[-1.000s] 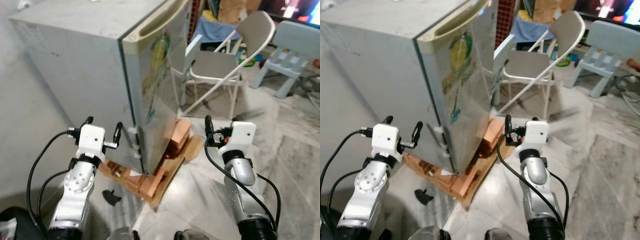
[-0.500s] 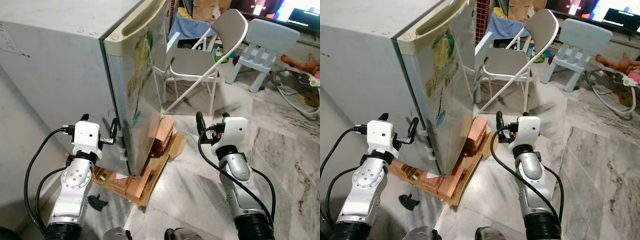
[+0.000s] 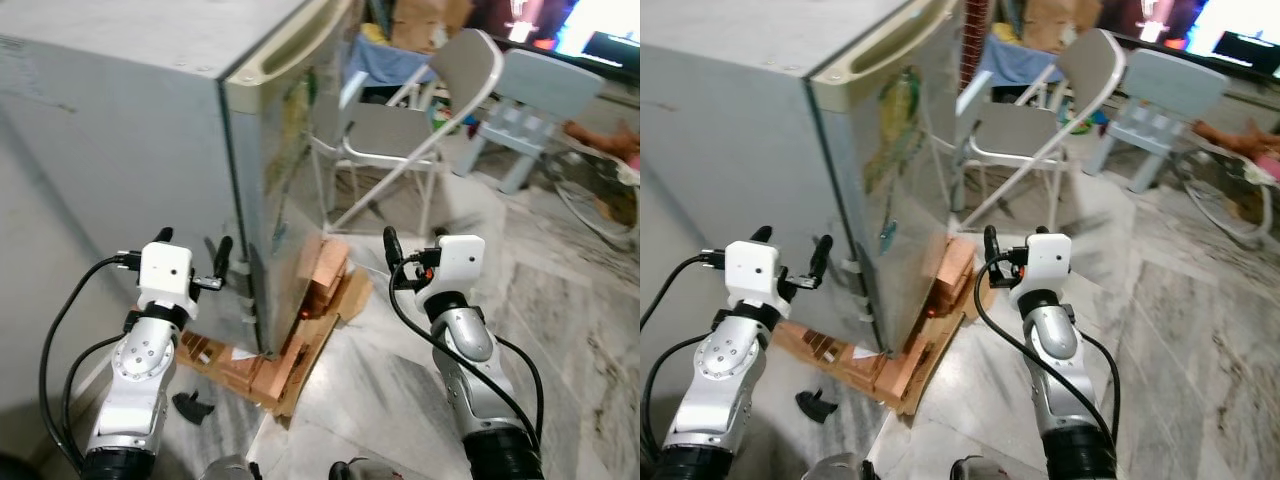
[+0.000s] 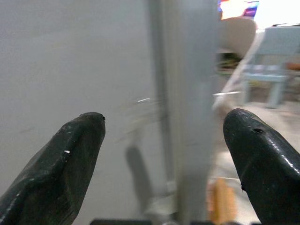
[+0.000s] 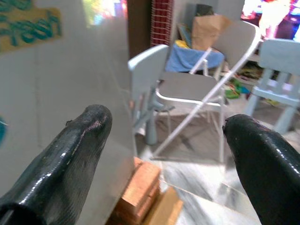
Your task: Restocking fridge
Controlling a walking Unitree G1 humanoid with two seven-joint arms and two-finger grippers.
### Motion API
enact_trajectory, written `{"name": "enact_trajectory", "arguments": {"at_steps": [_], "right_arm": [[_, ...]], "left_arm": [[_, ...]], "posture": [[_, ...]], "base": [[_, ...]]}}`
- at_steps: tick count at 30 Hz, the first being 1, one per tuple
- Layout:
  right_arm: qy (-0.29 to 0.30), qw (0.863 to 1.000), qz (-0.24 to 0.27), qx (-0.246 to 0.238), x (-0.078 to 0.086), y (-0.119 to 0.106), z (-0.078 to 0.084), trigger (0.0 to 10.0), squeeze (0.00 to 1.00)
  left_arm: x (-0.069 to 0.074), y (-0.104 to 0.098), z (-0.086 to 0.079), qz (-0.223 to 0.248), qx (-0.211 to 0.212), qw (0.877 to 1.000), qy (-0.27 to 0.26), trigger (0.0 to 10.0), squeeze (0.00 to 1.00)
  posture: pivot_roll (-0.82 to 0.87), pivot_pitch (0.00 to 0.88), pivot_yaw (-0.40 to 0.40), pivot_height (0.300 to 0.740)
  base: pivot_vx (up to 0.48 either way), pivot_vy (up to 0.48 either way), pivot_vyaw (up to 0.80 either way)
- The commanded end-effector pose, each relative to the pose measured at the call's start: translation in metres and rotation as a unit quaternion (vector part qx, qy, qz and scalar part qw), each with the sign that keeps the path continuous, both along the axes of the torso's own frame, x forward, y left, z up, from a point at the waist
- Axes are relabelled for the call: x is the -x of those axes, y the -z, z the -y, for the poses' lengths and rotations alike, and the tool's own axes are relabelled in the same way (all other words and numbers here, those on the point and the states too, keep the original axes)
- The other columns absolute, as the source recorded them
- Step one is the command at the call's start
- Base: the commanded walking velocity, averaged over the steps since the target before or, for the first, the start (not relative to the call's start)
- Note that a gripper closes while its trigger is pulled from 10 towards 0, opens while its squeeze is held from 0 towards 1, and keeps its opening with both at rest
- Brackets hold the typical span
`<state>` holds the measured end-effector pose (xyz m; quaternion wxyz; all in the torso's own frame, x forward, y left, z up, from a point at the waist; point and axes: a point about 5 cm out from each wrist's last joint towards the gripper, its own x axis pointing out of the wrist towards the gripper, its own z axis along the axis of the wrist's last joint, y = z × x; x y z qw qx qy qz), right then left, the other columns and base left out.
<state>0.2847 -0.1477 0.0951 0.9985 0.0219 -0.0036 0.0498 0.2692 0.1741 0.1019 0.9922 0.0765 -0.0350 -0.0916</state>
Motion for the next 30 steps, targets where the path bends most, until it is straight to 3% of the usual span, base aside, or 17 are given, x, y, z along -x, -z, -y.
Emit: {"name": "enact_trajectory", "arguments": {"at_steps": [1,11,16,24,30], "right_arm": [[0.001,1.000,0.003,-0.001,0.000,-0.003,0.001,10.0,0.00],[0.002,1.000,-0.004,-0.003,0.002,0.000,0.000,10.0,0.00],[0.007,1.000,-0.004,-0.007,0.002,-0.001,0.000,10.0,0.00],[0.008,1.000,-0.007,-0.014,0.006,-0.004,0.001,10.0,0.00],[0.008,1.000,-0.025,-0.013,0.015,-0.003,0.005,10.0,0.00]], "left_arm": [[0.003,-0.003,0.004,0.003,0.004,1.000,0.022,10.0,0.00],[0.006,-0.003,0.008,-0.004,0.007,0.999,0.041,10.0,0.00],[0.000,-0.002,0.012,-0.010,0.004,0.999,0.048,10.0,0.00],[-0.012,-0.004,0.013,-0.010,0.009,0.999,0.048,10.0,0.00],[-0.019,-0.005,0.021,-0.019,0.018,0.997,0.079,10.0,0.00]], "posture": [[0.10,0.041,-0.055,0.740],[0.10,0.057,-0.047,0.740],[0.10,0.060,-0.041,0.740],[0.10,0.065,-0.043,0.740],[0.09,0.069,-0.035,0.740]], "base": [[0.000,0.000,-0.80],[0.000,0.000,-0.80],[0.000,0.000,-0.66],[0.000,0.000,0.00],[0.000,0.000,0.00]]}}
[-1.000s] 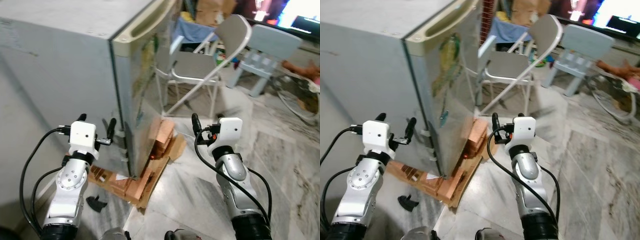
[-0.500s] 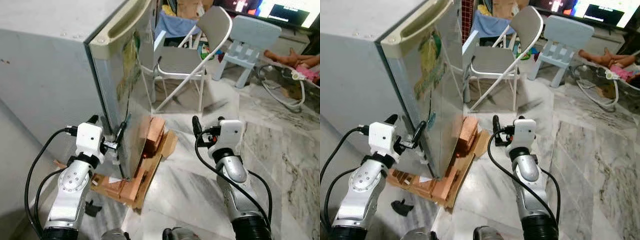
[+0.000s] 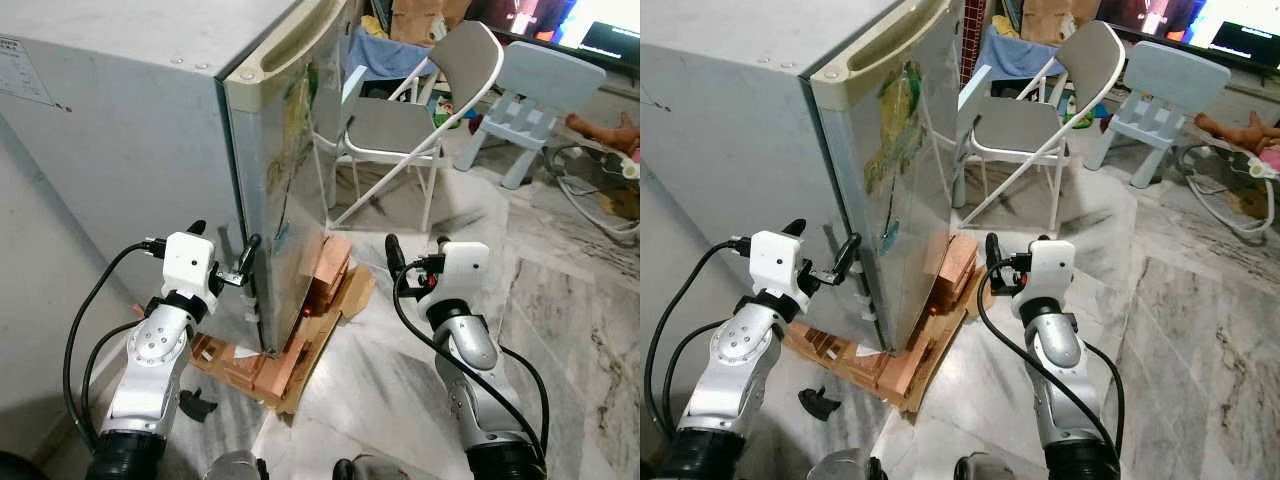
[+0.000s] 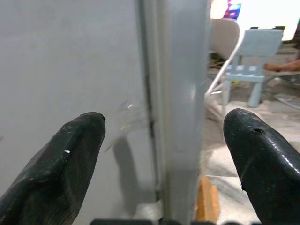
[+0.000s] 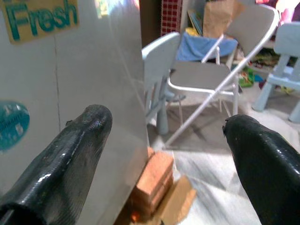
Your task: Restocking fridge
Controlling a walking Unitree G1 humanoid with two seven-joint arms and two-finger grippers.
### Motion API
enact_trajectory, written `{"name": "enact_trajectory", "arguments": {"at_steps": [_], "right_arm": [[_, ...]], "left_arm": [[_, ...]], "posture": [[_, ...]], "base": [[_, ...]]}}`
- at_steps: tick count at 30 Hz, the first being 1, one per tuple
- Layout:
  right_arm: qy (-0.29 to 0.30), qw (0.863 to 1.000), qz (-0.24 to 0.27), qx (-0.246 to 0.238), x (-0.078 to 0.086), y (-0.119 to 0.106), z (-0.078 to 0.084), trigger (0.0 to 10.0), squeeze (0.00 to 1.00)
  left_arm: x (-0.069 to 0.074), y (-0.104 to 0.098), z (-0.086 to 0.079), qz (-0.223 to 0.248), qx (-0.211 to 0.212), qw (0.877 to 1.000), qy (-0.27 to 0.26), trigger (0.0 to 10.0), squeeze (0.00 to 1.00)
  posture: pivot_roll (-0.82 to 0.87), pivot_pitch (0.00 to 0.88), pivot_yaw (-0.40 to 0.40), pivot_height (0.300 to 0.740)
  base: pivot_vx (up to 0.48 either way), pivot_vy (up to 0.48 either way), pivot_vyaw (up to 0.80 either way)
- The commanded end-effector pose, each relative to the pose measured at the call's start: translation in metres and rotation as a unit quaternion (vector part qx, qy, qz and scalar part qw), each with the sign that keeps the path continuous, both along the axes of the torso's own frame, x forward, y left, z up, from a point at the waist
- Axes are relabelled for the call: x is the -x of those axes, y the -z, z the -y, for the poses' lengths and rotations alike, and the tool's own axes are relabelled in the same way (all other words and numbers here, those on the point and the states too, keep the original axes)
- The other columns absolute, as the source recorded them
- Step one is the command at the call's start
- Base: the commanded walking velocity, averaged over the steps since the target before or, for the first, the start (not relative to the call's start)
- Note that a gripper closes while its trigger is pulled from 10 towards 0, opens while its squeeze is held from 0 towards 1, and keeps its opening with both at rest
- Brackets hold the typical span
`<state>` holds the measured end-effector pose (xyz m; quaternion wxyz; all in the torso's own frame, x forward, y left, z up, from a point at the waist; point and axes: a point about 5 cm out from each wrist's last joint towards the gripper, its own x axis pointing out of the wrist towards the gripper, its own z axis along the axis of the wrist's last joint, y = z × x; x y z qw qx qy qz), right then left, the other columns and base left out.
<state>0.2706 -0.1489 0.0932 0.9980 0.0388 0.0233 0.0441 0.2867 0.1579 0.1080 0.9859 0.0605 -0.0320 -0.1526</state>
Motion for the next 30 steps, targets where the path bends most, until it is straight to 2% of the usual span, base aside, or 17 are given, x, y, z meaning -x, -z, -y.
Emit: {"name": "enact_trajectory", "arguments": {"at_steps": [1,3,5,9,14,16,21,28,30], "right_arm": [[0.004,1.000,0.000,0.004,0.002,-0.004,0.005,10.0,0.00],[0.011,1.000,-0.022,0.016,0.007,0.000,0.010,10.0,0.00],[0.013,0.999,-0.026,0.019,0.008,0.001,0.011,10.0,0.00],[0.026,0.999,-0.042,0.006,0.012,0.006,0.016,10.0,0.00],[0.016,0.999,-0.051,0.008,0.011,0.008,0.012,10.0,0.00],[0.013,0.998,-0.053,0.008,0.011,0.008,0.011,10.0,0.00],[0.009,0.999,-0.053,0.007,0.010,0.006,0.010,10.0,0.00],[0.007,0.999,-0.053,0.004,0.013,0.003,0.011,10.0,0.00],[-0.001,0.998,-0.067,0.009,0.019,0.004,0.012,10.0,0.00]], "left_arm": [[-0.002,0.001,0.007,-0.012,0.006,1.000,0.023,10.0,0.00],[-0.002,0.001,0.014,-0.020,0.011,0.998,0.052,10.0,0.00],[-0.001,0.001,0.015,-0.021,0.012,0.998,0.056,10.0,0.00],[0.008,0.001,0.020,-0.026,0.014,0.996,0.081,10.0,0.00],[0.010,0.002,0.017,-0.027,0.013,0.997,0.070,10.0,0.00],[0.008,0.002,0.014,-0.025,0.011,0.998,0.055,10.0,0.00],[-0.006,-0.002,-0.005,-0.021,0.028,0.999,-0.032,10.0,0.00],[-0.017,-0.004,-0.008,-0.022,0.034,0.998,-0.038,10.0,0.00],[-0.023,-0.006,-0.002,-0.026,0.038,0.999,-0.017,10.0,0.00]], "posture": [[0.09,0.069,-0.035,0.740],[0.08,0.071,-0.029,0.740],[0.08,0.071,-0.029,0.740],[0.08,0.076,-0.023,0.740],[0.09,0.076,-0.028,0.740],[0.09,0.077,-0.030,0.740],[0.08,0.077,-0.029,0.740],[0.07,0.081,-0.023,0.740],[0.07,0.085,-0.022,0.740]], "base": [[0.000,0.000,0.00],[0.000,0.000,0.00],[0.000,0.000,0.00],[0.000,-0.067,-0.57],[0.000,-0.266,-0.44],[0.000,0.000,0.00],[0.000,0.000,0.00],[0.000,0.000,0.00],[0.000,0.000,0.00]]}}
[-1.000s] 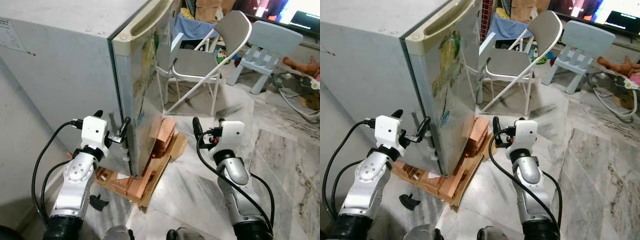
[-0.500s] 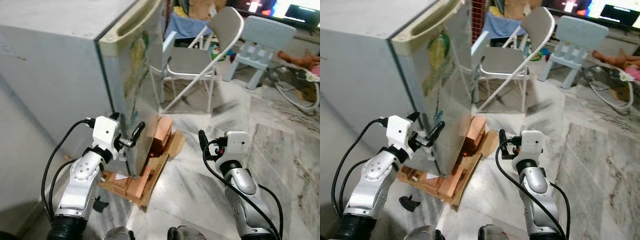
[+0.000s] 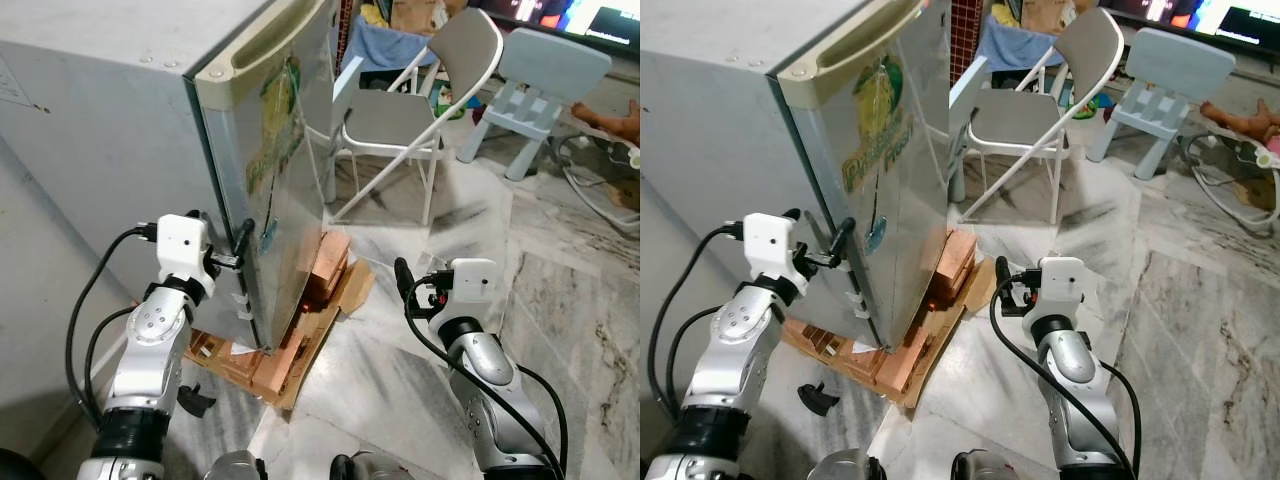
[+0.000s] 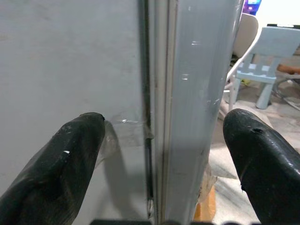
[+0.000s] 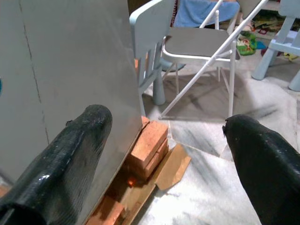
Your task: Restocking fridge
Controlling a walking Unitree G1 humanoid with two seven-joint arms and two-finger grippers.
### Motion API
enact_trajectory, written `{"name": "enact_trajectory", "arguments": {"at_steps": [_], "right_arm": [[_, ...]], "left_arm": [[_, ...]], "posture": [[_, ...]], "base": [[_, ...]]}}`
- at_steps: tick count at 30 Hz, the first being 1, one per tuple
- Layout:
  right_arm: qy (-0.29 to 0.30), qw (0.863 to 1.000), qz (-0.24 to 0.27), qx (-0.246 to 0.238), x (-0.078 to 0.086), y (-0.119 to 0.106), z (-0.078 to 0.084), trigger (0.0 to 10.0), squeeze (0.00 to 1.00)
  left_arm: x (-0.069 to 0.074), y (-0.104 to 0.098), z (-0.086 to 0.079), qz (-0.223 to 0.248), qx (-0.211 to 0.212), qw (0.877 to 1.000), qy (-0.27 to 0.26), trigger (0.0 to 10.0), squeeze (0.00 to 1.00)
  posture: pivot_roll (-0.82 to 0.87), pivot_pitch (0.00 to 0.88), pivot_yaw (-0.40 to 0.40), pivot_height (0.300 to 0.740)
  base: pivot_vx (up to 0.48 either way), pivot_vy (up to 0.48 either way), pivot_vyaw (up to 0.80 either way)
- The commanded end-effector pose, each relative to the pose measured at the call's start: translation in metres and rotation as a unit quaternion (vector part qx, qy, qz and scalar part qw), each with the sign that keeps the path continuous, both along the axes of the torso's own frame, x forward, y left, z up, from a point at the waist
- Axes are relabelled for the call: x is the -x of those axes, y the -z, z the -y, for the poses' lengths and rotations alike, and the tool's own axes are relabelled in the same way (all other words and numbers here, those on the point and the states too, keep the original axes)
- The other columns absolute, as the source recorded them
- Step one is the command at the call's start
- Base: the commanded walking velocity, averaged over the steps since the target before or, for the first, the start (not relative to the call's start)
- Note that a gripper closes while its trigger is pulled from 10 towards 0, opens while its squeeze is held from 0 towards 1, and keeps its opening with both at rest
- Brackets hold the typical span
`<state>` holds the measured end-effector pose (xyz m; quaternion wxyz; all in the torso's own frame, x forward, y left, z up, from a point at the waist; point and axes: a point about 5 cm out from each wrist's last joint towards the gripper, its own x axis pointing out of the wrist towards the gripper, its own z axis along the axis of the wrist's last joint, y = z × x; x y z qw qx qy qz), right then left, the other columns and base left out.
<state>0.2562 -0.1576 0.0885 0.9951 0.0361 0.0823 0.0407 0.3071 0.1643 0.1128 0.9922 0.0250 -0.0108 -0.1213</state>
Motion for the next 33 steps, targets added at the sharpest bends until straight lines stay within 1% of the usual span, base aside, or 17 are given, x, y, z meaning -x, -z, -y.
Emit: {"name": "enact_trajectory", "arguments": {"at_steps": [1,4,5,6,9,11,12,13,15,17,19,22,23,25,28,33], "right_arm": [[-0.005,1.000,-0.017,0.014,0.007,0.000,0.005,10.0,0.00],[0.023,0.992,-0.062,0.110,0.021,0.010,0.022,10.0,0.00],[0.028,0.991,-0.093,0.091,0.030,0.017,0.028,10.0,0.00],[0.033,0.991,-0.106,0.077,0.036,0.020,0.031,10.0,0.00],[0.019,0.988,-0.134,0.068,0.053,0.026,0.037,10.0,0.00],[0.015,0.988,-0.140,0.062,0.055,0.027,0.037,10.0,0.00],[-0.020,0.989,-0.142,0.042,0.059,0.025,0.030,10.0,0.00],[-0.040,0.988,-0.143,0.031,0.060,0.024,0.026,10.0,0.00],[-0.092,0.984,-0.151,0.002,0.065,0.021,0.017,10.0,0.00],[-0.118,0.980,-0.160,-0.010,0.069,0.021,0.014,10.0,0.00],[-0.103,0.983,-0.154,0.008,0.068,0.020,0.019,10.0,0.00],[-0.094,0.981,-0.166,0.022,0.069,0.022,0.026,10.0,0.00],[-0.090,0.980,-0.172,0.029,0.069,0.025,0.028,10.0,0.00],[-0.093,0.979,-0.180,0.027,0.070,0.028,0.028,10.0,0.00],[-0.109,0.975,-0.193,0.021,0.073,0.031,0.025,10.0,0.00],[-0.106,0.973,-0.203,0.024,0.072,0.043,0.028,10.0,0.00]], "left_arm": [[-0.004,-0.001,0.007,0.000,0.006,1.000,0.023,10.0,0.00],[-0.007,-0.003,0.017,-0.003,0.014,0.998,0.054,10.0,0.00],[-0.009,-0.004,0.020,0.001,0.002,0.998,0.058,10.0,0.00],[-0.009,-0.004,0.020,0.002,0.002,0.998,0.058,10.0,0.00],[-0.014,-0.002,0.020,0.000,0.001,0.999,0.052,10.0,0.00],[-0.015,-0.002,0.020,0.000,-0.001,0.999,0.050,10.0,0.00],[-0.017,-0.002,0.020,-0.002,0.002,0.999,0.052,10.0,0.00],[-0.018,-0.002,0.020,-0.002,0.003,0.999,0.055,10.0,0.00],[-0.020,-0.004,0.023,-0.001,0.005,0.998,0.064,10.0,0.00],[-0.022,-0.006,0.024,0.001,0.007,0.997,0.072,10.0,0.00],[-0.025,-0.010,0.027,0.007,0.005,0.997,0.082,10.0,0.00],[-0.029,-0.014,0.031,0.012,0.003,0.996,0.094,10.0,0.00],[-0.032,-0.018,0.036,0.017,0.006,0.995,0.102,10.0,0.00],[-0.033,-0.021,0.043,0.020,0.017,0.993,0.117,10.0,0.00],[-0.033,-0.026,0.053,0.029,0.014,0.990,0.138,10.0,0.00],[-0.030,-0.026,0.061,0.026,0.013,0.985,0.168,10.0,0.00]], "posture": [[0.07,0.086,-0.023,0.740],[0.06,0.088,-0.025,0.740],[0.06,0.091,-0.026,0.740],[0.05,0.092,-0.025,0.740],[0.04,0.097,-0.021,0.740],[0.04,0.098,-0.021,0.740],[0.04,0.099,-0.020,0.740],[0.04,0.100,-0.019,0.740],[0.03,0.103,-0.018,0.740],[0.03,0.103,-0.018,0.740],[0.03,0.103,-0.021,0.740],[0.03,0.102,-0.022,0.740],[0.03,0.101,-0.022,0.740],[0.04,0.099,-0.020,0.740],[0.04,0.096,-0.019,0.740],[0.03,0.093,-0.015,0.740]], "base": [[0.000,0.000,0.00],[0.000,0.000,0.00],[0.000,0.000,0.00],[0.000,0.000,0.00],[0.000,0.000,0.00],[0.000,0.000,0.00],[0.000,0.000,0.00],[0.000,0.000,0.00],[0.000,0.000,0.00],[0.000,0.000,0.00],[0.000,0.000,0.00],[0.000,0.000,0.00],[0.000,0.000,0.00],[0.000,0.000,0.00],[0.000,0.000,0.00],[0.000,0.000,0.00]]}}
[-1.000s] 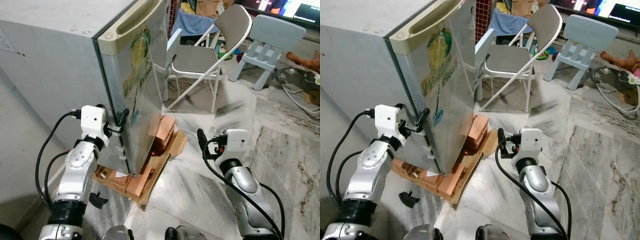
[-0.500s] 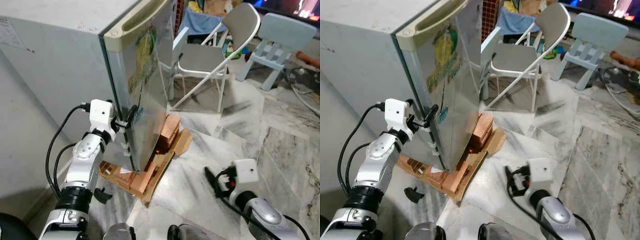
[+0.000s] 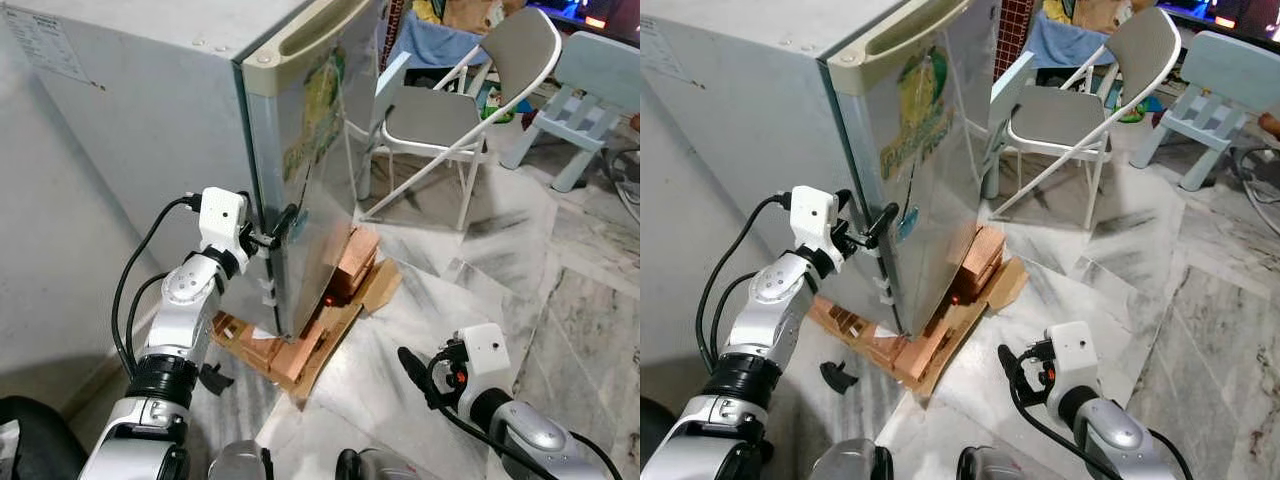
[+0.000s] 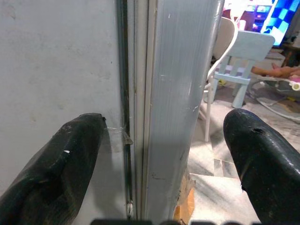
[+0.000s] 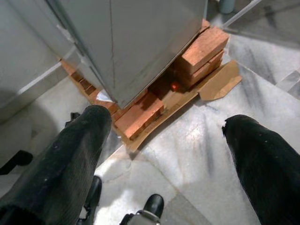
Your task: Restocking fridge
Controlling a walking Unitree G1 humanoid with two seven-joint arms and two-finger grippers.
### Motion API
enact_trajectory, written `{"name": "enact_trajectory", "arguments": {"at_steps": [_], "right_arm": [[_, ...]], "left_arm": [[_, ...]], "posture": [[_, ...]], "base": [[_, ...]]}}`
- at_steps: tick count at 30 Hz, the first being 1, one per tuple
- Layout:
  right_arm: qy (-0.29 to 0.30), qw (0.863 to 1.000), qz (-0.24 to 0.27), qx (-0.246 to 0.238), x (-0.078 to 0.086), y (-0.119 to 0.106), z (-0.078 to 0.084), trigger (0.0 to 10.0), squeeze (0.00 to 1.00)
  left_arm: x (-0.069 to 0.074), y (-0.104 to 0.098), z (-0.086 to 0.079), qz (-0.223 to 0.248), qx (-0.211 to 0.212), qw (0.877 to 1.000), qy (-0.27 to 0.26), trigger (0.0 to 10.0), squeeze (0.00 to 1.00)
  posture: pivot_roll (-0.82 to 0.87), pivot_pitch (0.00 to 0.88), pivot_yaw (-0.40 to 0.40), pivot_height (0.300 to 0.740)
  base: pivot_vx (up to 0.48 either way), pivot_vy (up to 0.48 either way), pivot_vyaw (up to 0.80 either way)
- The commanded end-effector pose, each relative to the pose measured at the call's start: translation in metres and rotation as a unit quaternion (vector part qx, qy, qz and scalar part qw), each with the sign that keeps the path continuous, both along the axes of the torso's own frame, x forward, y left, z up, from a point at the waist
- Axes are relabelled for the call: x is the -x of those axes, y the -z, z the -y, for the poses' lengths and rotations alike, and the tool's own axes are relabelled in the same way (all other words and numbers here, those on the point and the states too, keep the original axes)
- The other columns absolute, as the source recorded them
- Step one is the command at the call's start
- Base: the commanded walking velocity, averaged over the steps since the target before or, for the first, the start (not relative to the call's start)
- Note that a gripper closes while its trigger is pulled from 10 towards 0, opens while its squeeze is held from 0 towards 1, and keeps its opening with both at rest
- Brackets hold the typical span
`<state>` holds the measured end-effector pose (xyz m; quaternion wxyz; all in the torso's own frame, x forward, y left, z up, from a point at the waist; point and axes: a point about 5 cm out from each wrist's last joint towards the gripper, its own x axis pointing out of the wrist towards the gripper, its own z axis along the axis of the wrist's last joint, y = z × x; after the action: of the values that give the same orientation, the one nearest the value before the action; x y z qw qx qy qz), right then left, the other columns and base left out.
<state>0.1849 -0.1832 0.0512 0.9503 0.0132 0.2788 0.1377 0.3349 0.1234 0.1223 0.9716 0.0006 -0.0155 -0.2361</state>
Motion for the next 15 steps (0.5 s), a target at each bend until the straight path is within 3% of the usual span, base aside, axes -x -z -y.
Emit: {"name": "enact_trajectory", "arguments": {"at_steps": [1,15], "right_arm": [[0.001,1.000,-0.008,0.005,0.001,0.007,0.002,10.0,0.00],[-0.002,1.000,0.009,-0.001,-0.007,0.013,0.003,10.0,0.00]], "left_arm": [[-0.002,-0.016,0.021,0.028,-0.007,0.998,0.053,10.0,0.00],[0.008,-0.009,0.033,0.009,-0.017,0.994,0.109,10.0,0.00]], "posture": [[0.04,0.093,-0.015,0.740],[0.04,0.087,-0.012,0.740]], "base": [[0.000,0.000,0.00],[0.000,0.000,0.00]]}}
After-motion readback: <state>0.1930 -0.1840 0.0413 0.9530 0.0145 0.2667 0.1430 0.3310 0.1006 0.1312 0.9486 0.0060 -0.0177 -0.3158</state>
